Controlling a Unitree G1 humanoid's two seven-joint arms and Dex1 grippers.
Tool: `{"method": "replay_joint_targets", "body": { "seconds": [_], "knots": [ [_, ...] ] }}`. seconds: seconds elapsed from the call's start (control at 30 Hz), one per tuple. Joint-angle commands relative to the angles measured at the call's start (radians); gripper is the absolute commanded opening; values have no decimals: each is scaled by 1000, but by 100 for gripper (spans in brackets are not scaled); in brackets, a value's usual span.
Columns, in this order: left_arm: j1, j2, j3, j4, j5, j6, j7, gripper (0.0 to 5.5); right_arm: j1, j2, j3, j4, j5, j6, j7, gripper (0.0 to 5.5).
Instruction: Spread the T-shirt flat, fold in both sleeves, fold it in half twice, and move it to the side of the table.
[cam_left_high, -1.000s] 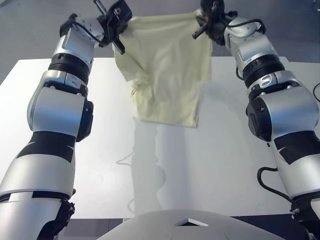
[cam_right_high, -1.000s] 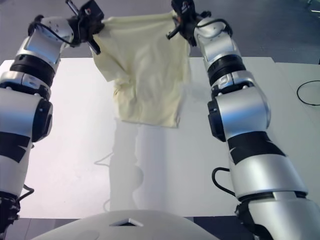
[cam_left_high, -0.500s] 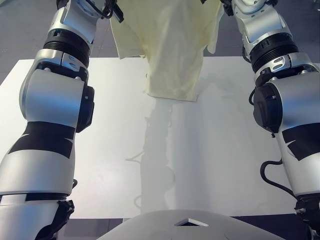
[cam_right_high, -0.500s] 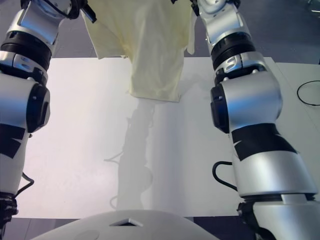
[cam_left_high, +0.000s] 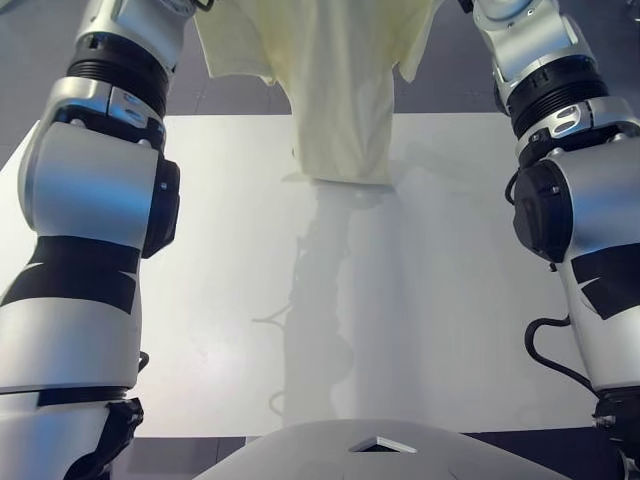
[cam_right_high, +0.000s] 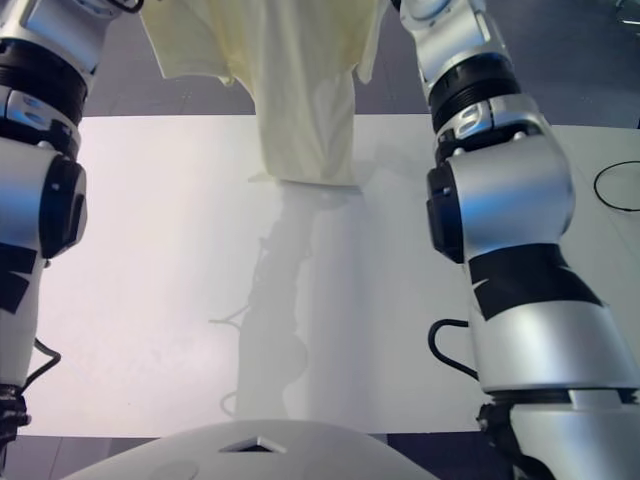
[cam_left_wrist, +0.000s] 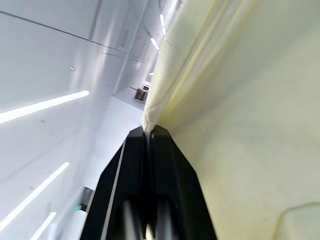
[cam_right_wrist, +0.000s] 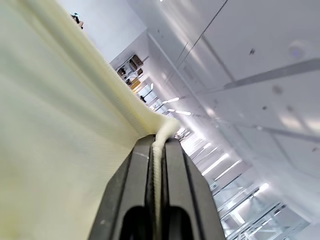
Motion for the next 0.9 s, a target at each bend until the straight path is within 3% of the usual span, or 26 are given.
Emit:
{"method": "replay_joint_targets", "body": {
  "seconds": [0.03, 0.27, 0.5, 0.7, 0.9],
  "knots": [
    [-7, 86, -5, 18, 21, 19, -1, 0, -13, -79, -13, 12, -5, 10, -2, 0],
    [98, 120, -56, -32, 45, -70, -152, 0, 54, -92, -58, -4, 60, -44, 150, 0],
    [223, 247, -51, -217, 26, -133, -333, 0, 170, -124, -98, -49, 145, -77, 415, 0],
    [368, 337, -6, -534, -60, -90, -606, 0, 268, -157, -131, -173, 279, 5, 834, 0],
    [542, 419, 53, -927, -188, 59, -907, 0, 321, -205, -130, -414, 387, 247, 1094, 0]
  ]
}}
